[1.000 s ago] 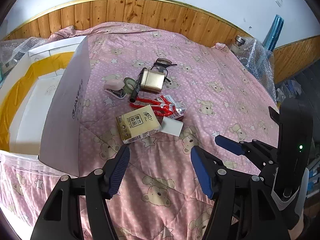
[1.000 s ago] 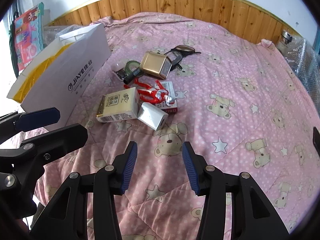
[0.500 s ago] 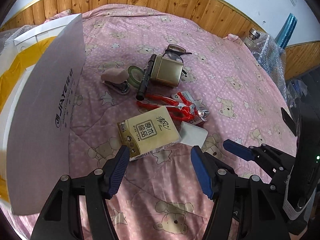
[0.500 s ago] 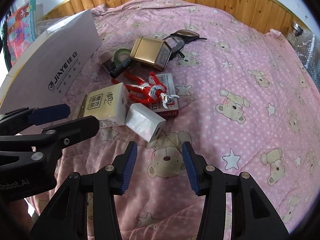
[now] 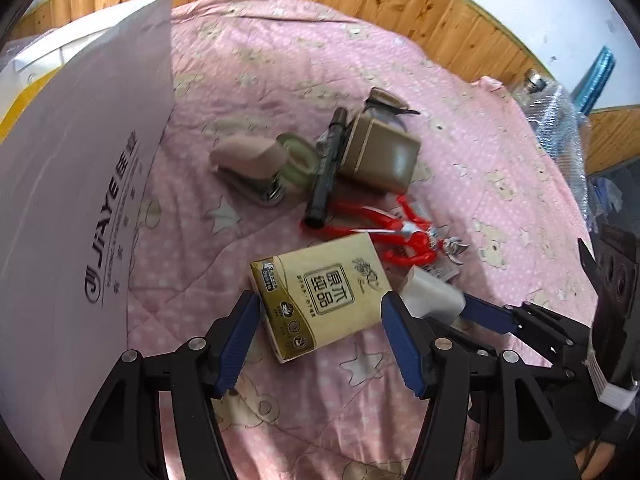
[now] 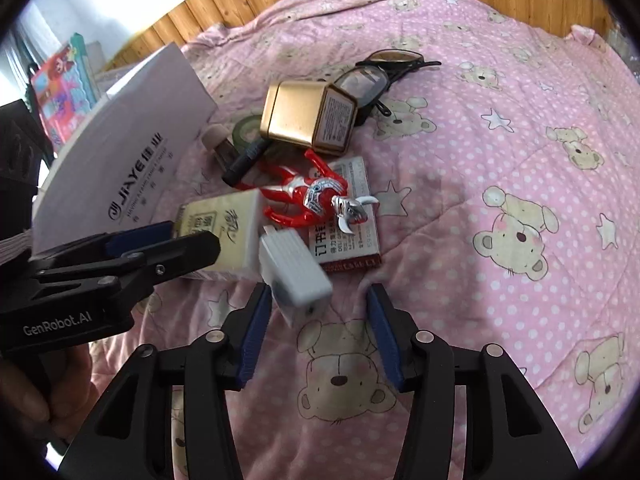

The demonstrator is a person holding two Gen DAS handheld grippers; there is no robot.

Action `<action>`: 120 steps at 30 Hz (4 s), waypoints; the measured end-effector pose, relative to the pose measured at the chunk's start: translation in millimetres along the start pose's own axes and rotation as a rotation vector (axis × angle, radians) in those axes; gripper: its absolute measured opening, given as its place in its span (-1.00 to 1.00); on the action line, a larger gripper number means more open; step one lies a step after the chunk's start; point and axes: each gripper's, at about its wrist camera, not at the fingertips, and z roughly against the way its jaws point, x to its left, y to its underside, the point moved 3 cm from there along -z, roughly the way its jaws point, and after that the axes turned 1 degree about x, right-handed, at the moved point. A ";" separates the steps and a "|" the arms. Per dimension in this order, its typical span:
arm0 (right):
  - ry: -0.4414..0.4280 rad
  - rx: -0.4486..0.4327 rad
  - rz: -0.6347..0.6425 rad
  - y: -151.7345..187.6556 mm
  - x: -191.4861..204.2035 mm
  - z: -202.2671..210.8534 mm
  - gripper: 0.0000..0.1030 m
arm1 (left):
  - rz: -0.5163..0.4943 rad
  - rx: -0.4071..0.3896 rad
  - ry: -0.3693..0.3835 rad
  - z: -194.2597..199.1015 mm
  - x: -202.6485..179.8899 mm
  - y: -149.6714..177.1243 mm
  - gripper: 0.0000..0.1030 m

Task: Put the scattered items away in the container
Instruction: 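Grasp the gold tissue pack with the left tool while the right grasps the white charger, then carry the tissue pack and charger over the yellow-lined white box with both tools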

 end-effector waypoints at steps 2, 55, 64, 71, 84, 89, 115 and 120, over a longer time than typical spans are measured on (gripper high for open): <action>-0.016 -0.002 0.025 -0.6 2.9 -2.0 0.17 | -0.012 0.004 0.007 -5.7 -1.6 -0.3 0.34; -0.101 -0.114 0.088 1.2 41.8 73.2 -0.56 | 0.046 -0.134 -0.032 89.2 -36.8 -1.3 0.48; -0.114 -0.136 0.123 -10.5 68.2 89.8 -0.56 | 0.081 -0.184 -0.023 122.3 -21.9 -2.6 0.48; -0.118 -0.153 0.138 -20.7 84.0 100.5 -0.56 | 0.095 -0.218 -0.017 141.5 -14.0 -5.2 0.48; -0.116 -0.175 0.188 -40.7 115.7 114.8 -0.56 | 0.121 -0.261 0.007 166.4 -0.5 -7.7 0.48; -0.116 -0.179 0.208 -48.7 128.2 117.1 -0.56 | 0.136 -0.276 0.010 174.3 8.2 -8.6 0.48; -0.114 -0.157 0.332 -86.0 217.1 86.9 -0.56 | 0.297 -0.342 -0.028 209.5 105.3 -8.3 0.48; -0.122 -0.163 0.359 -93.8 237.6 82.8 -0.56 | 0.329 -0.333 -0.066 206.7 129.0 -4.7 0.48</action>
